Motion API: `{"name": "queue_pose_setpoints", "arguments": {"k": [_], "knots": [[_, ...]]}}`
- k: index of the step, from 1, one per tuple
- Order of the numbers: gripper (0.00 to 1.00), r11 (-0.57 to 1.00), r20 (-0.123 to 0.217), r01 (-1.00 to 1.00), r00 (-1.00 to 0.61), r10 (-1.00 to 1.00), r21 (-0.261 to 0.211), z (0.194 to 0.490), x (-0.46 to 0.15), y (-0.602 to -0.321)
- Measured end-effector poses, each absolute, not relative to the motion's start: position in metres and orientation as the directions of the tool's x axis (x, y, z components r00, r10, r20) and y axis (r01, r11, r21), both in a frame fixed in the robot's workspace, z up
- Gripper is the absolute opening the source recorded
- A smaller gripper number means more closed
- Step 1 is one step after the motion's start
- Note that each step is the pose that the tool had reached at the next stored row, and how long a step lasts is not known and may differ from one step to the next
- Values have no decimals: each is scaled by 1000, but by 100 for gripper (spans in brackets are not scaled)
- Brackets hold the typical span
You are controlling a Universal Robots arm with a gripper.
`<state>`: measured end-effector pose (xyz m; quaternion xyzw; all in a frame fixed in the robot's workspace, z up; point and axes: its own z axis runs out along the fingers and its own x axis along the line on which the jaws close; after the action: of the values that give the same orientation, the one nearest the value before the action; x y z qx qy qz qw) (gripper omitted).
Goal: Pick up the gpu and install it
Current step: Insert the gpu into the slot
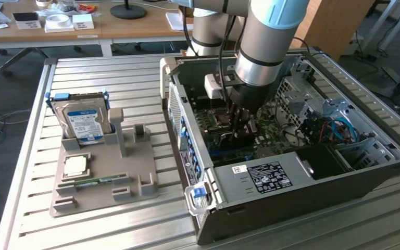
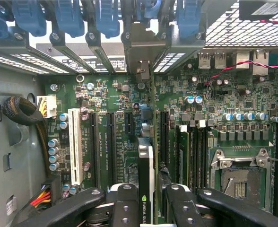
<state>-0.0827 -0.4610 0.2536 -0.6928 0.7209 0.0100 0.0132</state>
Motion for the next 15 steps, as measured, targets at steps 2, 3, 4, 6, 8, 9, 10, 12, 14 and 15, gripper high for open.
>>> {"name": "queue_pose_setpoints", "arguments": {"k": [2,3,4,6,8,9,10,12,14,15], "knots": [[27,40,-33,-999,-40,-999,-4,253,-83,-461],[27,40,-33,-999,-39,-999,-4,253,-83,-461],[27,40,-33,-999,-39,-999,-4,253,-83,-461],[27,40,-33,-999,-40,-999,-4,253,-83,-461],[27,40,-33,-999,-40,-999,-4,253,-83,-461],[27,40,-33,-999,-40,-999,-4,253,-83,-461],[27,40,-33,-999,-40,-999,-4,253,-83,-461],[27,40,-33,-999,-40,-999,-4,253,-83,-461],[27,40,-33,-999,-40,-999,-4,253,-83,-461],[27,40,-33,-999,-40,-999,-4,253,-83,-461]]}}
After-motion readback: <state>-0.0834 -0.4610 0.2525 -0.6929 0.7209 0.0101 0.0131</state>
